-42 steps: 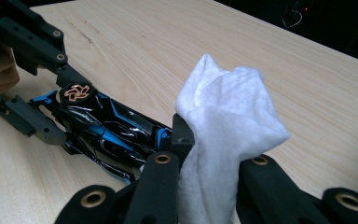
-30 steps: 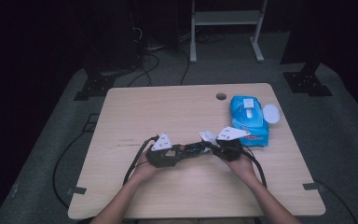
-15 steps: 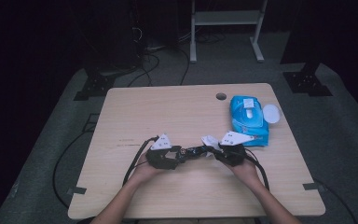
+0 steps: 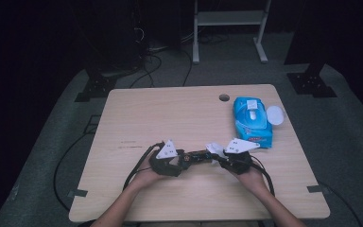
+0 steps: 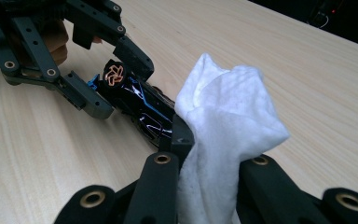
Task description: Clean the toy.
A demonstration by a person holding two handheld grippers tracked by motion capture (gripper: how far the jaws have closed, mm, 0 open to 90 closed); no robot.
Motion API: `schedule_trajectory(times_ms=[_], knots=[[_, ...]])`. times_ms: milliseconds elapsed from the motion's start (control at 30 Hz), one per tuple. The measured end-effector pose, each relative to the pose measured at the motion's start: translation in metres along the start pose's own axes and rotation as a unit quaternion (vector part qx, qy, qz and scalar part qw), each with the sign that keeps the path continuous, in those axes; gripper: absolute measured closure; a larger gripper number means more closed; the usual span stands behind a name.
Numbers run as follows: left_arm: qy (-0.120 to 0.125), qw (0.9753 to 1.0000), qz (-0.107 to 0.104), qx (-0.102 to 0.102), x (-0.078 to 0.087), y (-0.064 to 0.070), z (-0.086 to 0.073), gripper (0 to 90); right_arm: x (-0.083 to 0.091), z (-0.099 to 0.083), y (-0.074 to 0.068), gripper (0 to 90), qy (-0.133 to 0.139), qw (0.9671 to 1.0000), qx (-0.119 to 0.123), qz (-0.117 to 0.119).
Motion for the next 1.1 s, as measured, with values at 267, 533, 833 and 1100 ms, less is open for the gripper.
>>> schedule_trajectory(times_ms=[267, 533, 833, 1100], knots=[[-0.01, 0.9998, -0.001, -0.017, 0.002, 0.006, -0.001, 34.8, 0.005, -0.01, -0.006, 80.8, -0.011, 0.9999, 0.002, 0.008], [-0.011, 0.9998, 0.003, -0.015, 0.002, 0.003, -0.002, 30.9, 0.005, -0.014, -0.006, 80.7, -0.023, 0.9995, -0.009, 0.019], [0.0, 0.9999, 0.0, -0.014, 0.005, 0.004, 0.0, 30.6, -0.013, 0.0, -0.017, 80.4, -0.028, 0.9988, -0.006, 0.04], [0.005, 0.9998, -0.006, 0.017, 0.002, -0.007, -0.003, 18.2, -0.024, -0.007, -0.023, 79.0, -0.049, 0.9962, 0.018, 0.07]])
Point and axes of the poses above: each handheld gripper's, and its own axes: x roughly backward along the jaws, z roughly out of its top, y roughly to its right, the point moved 8 cm from there along -x, roughly forward along the jaws, and after that the axes turned 14 degrees about -z, right-handed, at the moved point
